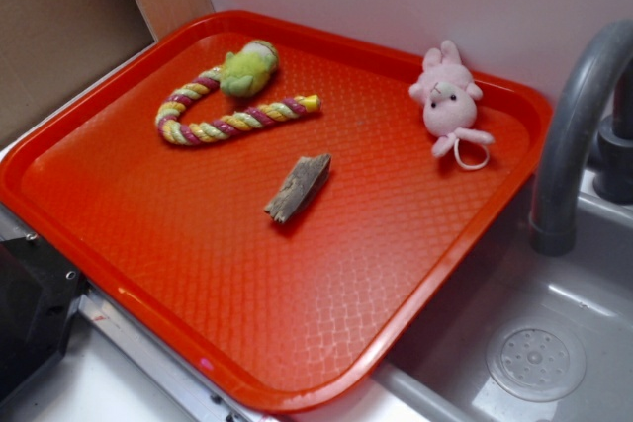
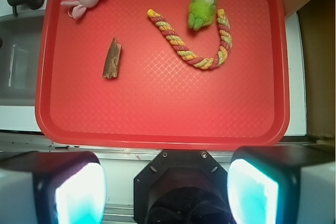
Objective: Grab the wood chip.
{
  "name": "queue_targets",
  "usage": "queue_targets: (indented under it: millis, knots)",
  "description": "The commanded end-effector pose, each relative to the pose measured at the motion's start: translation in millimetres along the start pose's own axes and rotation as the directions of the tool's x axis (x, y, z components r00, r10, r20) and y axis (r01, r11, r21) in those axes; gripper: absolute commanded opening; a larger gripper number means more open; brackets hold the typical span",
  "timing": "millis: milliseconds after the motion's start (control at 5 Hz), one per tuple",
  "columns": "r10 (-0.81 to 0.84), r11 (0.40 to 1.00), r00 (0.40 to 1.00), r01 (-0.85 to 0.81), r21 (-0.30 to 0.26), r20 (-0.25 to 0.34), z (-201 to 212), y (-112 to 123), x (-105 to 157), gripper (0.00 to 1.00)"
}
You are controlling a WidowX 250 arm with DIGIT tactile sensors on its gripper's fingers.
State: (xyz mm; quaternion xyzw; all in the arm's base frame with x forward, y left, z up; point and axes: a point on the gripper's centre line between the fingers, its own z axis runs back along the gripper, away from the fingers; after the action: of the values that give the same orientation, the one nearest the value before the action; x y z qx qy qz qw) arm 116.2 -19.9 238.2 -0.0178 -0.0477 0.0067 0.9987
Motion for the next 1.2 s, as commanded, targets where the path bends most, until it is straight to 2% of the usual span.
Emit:
queue_targets:
  millis: [0, 200, 400, 600, 800, 1000]
  knots:
    - [0.000, 1.000, 1.000, 0.000, 0.000, 0.000, 0.0, 0.0, 0.0, 1.00]
    - [0.151, 0.988, 0.985, -0.153, 0.019, 0.087, -30.1, -19.0, 14.6, 1.00]
    - [0.255, 0.967, 0.960, -0.251, -0.049, 0.115, -57.3, -29.9, 30.8, 1.00]
    - [0.324, 0.946, 0.936, -0.316, -0.075, 0.140, -90.2, -43.9, 55.0, 1.00]
    - [0.277, 0.960, 0.953, -0.271, -0.067, 0.123, -134.3, -68.6, 83.0, 1.00]
    - [0.231, 0.966, 0.971, -0.222, -0.134, 0.053, -169.2, -86.5, 97.4, 1.00]
